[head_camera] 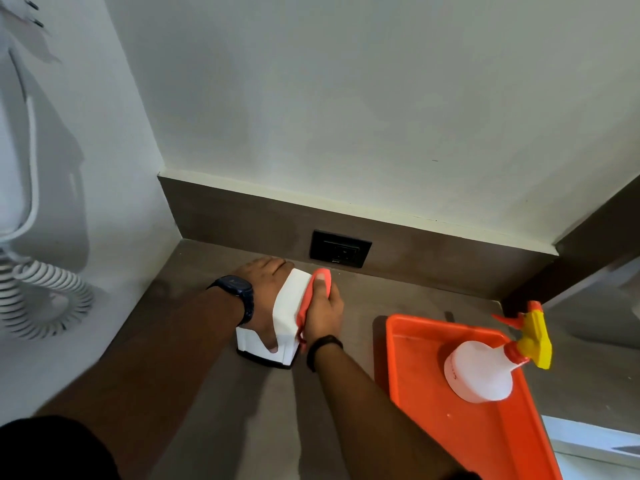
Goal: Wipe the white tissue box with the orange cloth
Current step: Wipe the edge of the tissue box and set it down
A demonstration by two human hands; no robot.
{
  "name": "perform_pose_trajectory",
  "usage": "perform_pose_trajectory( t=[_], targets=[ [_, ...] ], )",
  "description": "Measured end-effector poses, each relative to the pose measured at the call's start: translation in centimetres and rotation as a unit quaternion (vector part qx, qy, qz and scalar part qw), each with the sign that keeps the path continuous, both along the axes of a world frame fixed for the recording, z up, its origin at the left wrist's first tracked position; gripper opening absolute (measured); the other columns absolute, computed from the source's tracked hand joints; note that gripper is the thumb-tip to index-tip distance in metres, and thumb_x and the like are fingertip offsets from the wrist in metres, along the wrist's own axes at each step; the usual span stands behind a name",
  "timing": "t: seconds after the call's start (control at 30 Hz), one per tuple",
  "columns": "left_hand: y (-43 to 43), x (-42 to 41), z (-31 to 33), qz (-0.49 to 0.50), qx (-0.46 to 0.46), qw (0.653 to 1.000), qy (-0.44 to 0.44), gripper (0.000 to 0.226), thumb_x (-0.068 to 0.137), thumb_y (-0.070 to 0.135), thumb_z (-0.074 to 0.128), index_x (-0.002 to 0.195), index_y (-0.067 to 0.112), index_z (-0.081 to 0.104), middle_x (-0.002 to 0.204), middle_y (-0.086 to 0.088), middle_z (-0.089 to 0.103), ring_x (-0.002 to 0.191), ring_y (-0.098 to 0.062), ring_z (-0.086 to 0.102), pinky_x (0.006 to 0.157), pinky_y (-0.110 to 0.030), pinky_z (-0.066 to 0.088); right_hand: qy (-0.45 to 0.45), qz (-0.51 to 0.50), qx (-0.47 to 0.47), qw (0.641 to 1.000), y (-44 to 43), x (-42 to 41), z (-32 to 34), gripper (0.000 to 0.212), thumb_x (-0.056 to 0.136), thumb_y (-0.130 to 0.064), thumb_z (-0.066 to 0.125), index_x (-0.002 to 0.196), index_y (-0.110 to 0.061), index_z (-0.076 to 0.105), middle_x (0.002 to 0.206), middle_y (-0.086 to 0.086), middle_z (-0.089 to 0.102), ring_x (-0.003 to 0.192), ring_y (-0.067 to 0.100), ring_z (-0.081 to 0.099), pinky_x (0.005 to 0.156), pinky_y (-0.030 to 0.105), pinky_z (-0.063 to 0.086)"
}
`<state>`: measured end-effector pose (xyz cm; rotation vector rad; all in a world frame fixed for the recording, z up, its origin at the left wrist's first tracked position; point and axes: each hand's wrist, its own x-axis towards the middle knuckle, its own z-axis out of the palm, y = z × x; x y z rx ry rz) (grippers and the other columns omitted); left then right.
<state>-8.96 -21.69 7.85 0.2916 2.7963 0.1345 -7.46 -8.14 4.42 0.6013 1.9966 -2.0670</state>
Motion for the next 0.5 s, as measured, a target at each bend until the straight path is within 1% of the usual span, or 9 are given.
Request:
perform_pose_trajectory(
  t=[0.1, 0.2, 0.27, 0.33, 0.37, 0.4, 0.47, 0.5],
  targets=[
    [0.2, 0.2, 0.5, 0.001, -0.014, 1.000, -0.017, 0.140, 0.027, 0.070, 0.079, 0.143, 0.022, 0.016, 0.149, -0.005, 0.031, 0.134, -0.025, 0.030, 0.112, -0.039, 0.026, -0.036, 0.004, -0.003, 0.999, 0.1, 0.2, -0.3, 0.052, 0.098, -0.050, 0.038, 0.137, -0.019, 0.050, 0.132, 0.007, 0.061, 0.118, 0.028, 0.058, 0.105, 0.045, 0.046],
    [0.5, 0.3, 0.8, 0.000, -0.028, 0.999, -0.021, 0.141, 0.030, 0.069, 0.080, 0.144, 0.021, 0.012, 0.152, -0.006, 0.026, 0.137, -0.026, 0.027, 0.114, -0.041, 0.025, -0.068, 0.005, -0.002, 0.998, 0.3, 1.3, -0.7, 0.051, 0.099, -0.047, 0.035, 0.139, -0.018, 0.047, 0.134, 0.007, 0.060, 0.113, 0.025, 0.058, 0.099, 0.039, 0.047],
    [0.6, 0.3, 0.9, -0.002, -0.033, 0.999, -0.021, 0.141, 0.029, 0.070, 0.080, 0.144, 0.021, 0.014, 0.151, -0.005, 0.028, 0.135, -0.026, 0.029, 0.113, -0.041, 0.027, -0.089, 0.004, -0.015, 0.996, 0.6, 2.1, -0.6, 0.048, 0.100, -0.045, 0.034, 0.139, -0.019, 0.046, 0.129, 0.006, 0.061, 0.104, 0.021, 0.059, 0.090, 0.035, 0.049],
    [0.8, 0.4, 1.0, 0.001, -0.031, 0.999, -0.016, 0.141, 0.025, 0.071, 0.078, 0.142, 0.022, 0.017, 0.147, -0.003, 0.033, 0.132, -0.025, 0.034, 0.109, -0.040, 0.031, -0.114, 0.008, -0.032, 0.993, 1.1, 2.6, -0.1, 0.044, 0.101, -0.042, 0.035, 0.136, -0.020, 0.048, 0.116, 0.003, 0.062, 0.092, 0.017, 0.059, 0.075, 0.029, 0.049],
    [0.8, 0.5, 0.9, 0.006, -0.027, 1.000, -0.012, 0.141, 0.021, 0.072, 0.076, 0.140, 0.023, 0.019, 0.145, -0.002, 0.036, 0.129, -0.024, 0.036, 0.107, -0.039, 0.034, -0.128, 0.010, -0.048, 0.991, 1.4, 2.7, 0.1, 0.042, 0.100, -0.041, 0.037, 0.134, -0.019, 0.050, 0.114, 0.004, 0.063, 0.092, 0.019, 0.060, 0.074, 0.031, 0.049],
    [0.8, 0.6, 0.8, 0.013, -0.021, 1.000, -0.007, 0.140, 0.018, 0.073, 0.074, 0.138, 0.024, 0.021, 0.142, -0.001, 0.038, 0.126, -0.023, 0.039, 0.105, -0.038, 0.036, -0.142, 0.012, -0.069, 0.987, 1.8, 2.6, 0.4, 0.041, 0.099, -0.040, 0.039, 0.130, -0.017, 0.053, 0.115, 0.007, 0.065, 0.097, 0.024, 0.062, 0.082, 0.035, 0.051],
    [0.8, 0.9, 0.5, 0.032, -0.010, 0.999, 0.002, 0.139, 0.013, 0.075, 0.072, 0.134, 0.027, 0.025, 0.136, 0.001, 0.042, 0.121, -0.022, 0.042, 0.100, -0.038, 0.040, -0.167, 0.020, -0.106, 0.980, 2.5, 2.6, 1.1, 0.043, 0.096, -0.038, 0.044, 0.124, -0.010, 0.059, 0.116, 0.015, 0.068, 0.107, 0.033, 0.063, 0.100, 0.044, 0.048],
    [0.8, 1.0, 0.4, 0.038, -0.008, 0.999, 0.005, 0.138, 0.012, 0.076, 0.072, 0.133, 0.028, 0.026, 0.135, 0.002, 0.043, 0.121, -0.022, 0.043, 0.099, -0.039, 0.041, -0.169, 0.023, -0.128, 0.977, 3.0, 2.6, 1.7, 0.044, 0.094, -0.037, 0.046, 0.123, -0.006, 0.061, 0.118, 0.019, 0.068, 0.111, 0.036, 0.062, 0.104, 0.047, 0.046]
  ],
)
